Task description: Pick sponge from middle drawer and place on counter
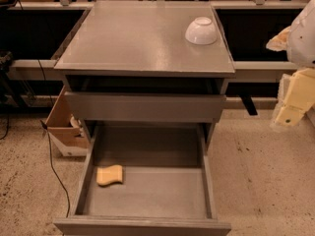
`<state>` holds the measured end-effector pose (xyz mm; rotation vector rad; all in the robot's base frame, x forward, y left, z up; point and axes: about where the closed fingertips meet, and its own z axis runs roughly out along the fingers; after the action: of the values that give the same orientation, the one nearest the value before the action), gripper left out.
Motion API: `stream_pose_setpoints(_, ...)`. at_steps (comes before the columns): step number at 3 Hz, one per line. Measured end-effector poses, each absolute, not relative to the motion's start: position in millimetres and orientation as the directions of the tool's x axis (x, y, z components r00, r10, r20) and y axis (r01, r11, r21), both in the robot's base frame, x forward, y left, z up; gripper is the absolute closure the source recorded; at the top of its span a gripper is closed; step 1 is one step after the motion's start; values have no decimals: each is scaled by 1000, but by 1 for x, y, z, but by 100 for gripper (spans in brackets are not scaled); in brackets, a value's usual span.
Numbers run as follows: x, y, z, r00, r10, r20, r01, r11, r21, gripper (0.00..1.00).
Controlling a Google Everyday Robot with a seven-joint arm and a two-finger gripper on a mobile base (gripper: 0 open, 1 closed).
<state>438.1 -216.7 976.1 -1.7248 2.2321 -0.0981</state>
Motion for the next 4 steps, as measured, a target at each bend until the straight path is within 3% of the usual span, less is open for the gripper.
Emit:
stream_pose_setpoints(2,451,-190,931,-172,-949,-263,-952,230,-204,0)
stream_pose_setpoints(4,490,-68,813,27,-926,-378,-990,28,-141,0)
